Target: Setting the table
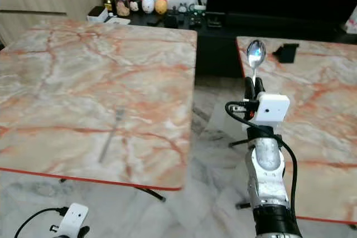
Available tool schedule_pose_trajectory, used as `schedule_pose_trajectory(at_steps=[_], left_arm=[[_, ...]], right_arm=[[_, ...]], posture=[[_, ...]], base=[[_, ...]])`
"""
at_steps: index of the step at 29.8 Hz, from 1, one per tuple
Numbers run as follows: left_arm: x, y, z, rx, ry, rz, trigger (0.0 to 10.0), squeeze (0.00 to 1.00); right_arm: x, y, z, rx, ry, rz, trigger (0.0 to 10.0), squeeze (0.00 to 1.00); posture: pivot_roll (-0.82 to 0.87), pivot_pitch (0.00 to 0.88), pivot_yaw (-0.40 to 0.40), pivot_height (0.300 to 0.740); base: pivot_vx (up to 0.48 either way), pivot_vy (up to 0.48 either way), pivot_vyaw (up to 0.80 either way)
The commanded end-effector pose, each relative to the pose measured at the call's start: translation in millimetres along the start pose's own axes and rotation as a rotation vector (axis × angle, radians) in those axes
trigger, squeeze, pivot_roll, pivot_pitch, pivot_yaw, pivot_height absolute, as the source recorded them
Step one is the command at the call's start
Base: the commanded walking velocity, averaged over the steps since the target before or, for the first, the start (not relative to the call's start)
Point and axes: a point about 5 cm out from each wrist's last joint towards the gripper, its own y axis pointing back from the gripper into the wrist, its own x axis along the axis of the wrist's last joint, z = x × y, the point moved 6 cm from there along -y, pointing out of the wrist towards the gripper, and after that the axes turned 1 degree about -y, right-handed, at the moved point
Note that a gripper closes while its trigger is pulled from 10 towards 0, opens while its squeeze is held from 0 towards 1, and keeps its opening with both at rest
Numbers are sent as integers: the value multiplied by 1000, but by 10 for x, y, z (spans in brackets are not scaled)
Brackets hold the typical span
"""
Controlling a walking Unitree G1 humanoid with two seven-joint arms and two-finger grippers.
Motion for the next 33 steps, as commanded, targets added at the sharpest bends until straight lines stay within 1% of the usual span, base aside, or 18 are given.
schedule_pose_trajectory(at_steps=[1, 9, 27, 33], left_arm=[[-53, 7, 52, -13, -3, -15, 10000, 0], [-57, 7, 67, -17, -3, -17, 10000, 0], [-71, 7, 88, -20, -7, -23, 10000, 0], [-76, 8, 90, -19, -6, -23, 10000, 0]], right_arm=[[115, -49, 27, -7, -1, 36, 10000, 0], [124, -52, 37, -12, -3, 38, 10000, 0], [172, -50, 128, -40, -1, 55, 10000, 0], [177, -45, 133, -44, -2, 55, 10000, 0]], posture=[[21, 0, -21, 740], [21, 0, -22, 740], [13, 0, -16, 740], [14, 0, -17, 740]], base=[[0, -480, 0], [0, -480, 0], [0, -480, 0], [0, -480, 0]])
